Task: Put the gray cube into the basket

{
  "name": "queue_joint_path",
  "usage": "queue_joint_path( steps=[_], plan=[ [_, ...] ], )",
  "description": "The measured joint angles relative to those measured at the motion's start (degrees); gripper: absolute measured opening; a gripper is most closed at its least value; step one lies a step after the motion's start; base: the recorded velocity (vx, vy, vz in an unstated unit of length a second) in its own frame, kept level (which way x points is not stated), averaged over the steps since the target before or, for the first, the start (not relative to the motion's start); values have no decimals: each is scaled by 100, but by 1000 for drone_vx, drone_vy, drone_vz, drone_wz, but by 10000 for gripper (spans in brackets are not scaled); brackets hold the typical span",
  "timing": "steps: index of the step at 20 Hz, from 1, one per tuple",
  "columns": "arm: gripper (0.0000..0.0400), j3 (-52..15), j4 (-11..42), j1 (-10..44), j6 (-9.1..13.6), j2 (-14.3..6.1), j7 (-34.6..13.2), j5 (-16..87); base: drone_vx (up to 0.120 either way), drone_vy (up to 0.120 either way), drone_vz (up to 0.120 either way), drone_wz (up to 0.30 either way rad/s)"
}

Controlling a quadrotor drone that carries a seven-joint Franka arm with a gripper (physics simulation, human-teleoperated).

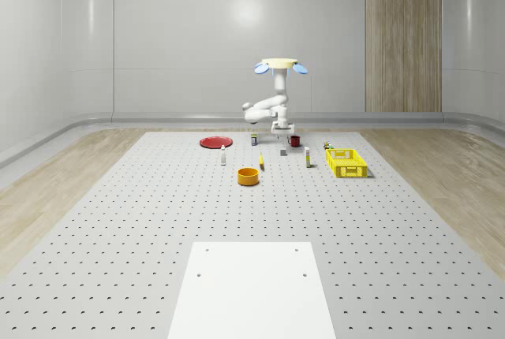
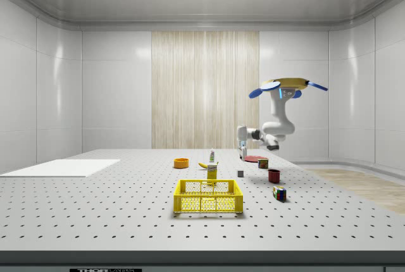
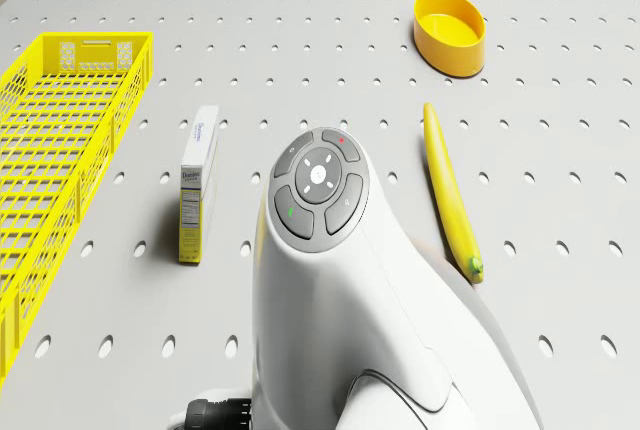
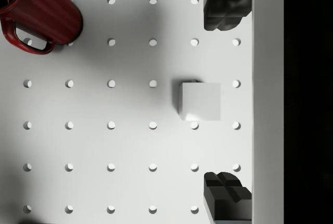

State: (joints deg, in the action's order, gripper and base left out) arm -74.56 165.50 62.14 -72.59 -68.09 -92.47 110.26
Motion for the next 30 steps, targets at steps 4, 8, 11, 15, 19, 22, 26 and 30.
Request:
queue_joint_path(
  steps=[4,8,11,15,19,22,26,30],
  plan=[
    [400,-32,-7,35,-99,-108,-33,-56,50,0,-120,0],
    [400,-61,-15,68,-195,-212,-64,-108,20,0,-120,0],
    [400,-66,-21,88,-273,-292,-82,-132,0,0,-93,0],
    [400,132,-58,81,-476,-439,-67,25,0,0,0,0],
    [400,279,-213,210,-647,-520,-68,171,0,0,0,0],
    [400,314,-345,343,-737,-551,-83,217,0,0,0,0],
    [400,388,-454,432,-863,-616,-83,283,0,0,0,0],
    [400,410,-508,442,-960,-690,-49,287,0,0,0,0]
  ],
)
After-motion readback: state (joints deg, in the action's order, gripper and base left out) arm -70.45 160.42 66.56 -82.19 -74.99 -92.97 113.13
